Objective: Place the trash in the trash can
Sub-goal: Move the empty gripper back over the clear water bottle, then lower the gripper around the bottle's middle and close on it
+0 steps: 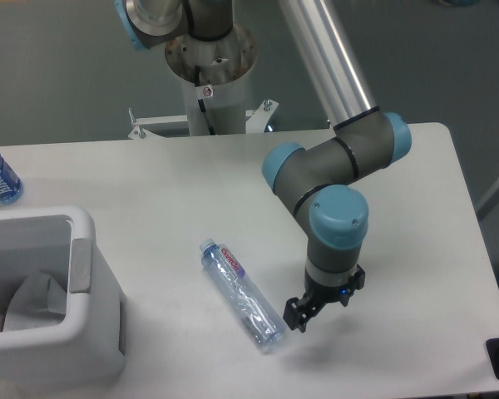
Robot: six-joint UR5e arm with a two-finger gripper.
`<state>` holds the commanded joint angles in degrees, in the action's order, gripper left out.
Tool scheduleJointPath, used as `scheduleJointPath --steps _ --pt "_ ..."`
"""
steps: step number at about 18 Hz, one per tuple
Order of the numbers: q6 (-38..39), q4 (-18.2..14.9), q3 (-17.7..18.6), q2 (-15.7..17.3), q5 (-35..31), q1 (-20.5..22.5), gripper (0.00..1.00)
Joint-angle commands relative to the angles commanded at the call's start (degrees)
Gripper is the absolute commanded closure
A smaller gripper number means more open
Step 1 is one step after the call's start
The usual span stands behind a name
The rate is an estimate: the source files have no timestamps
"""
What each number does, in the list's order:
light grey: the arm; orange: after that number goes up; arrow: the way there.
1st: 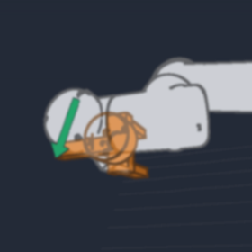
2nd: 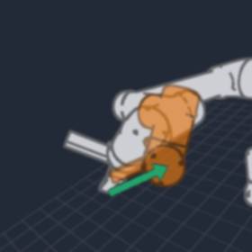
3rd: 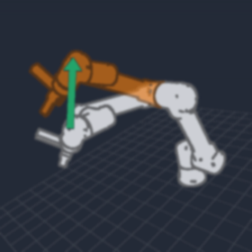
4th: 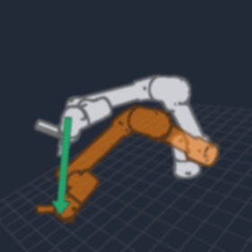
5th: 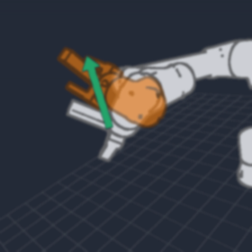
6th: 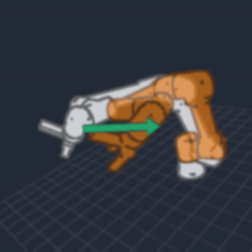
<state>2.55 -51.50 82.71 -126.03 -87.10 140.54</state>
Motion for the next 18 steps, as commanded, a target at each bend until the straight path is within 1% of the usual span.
scheduleJointPath --steps 7,12,18 --pt "0.00 0.09 0.62 0.00 -0.09 -2.55 0.00" --pt "0.26 0.26 2.11 -0.26 -0.18 -4.13 0.00" --pt "0.26 0.18 2.11 -1.76 -0.88 -4.75 0.00"
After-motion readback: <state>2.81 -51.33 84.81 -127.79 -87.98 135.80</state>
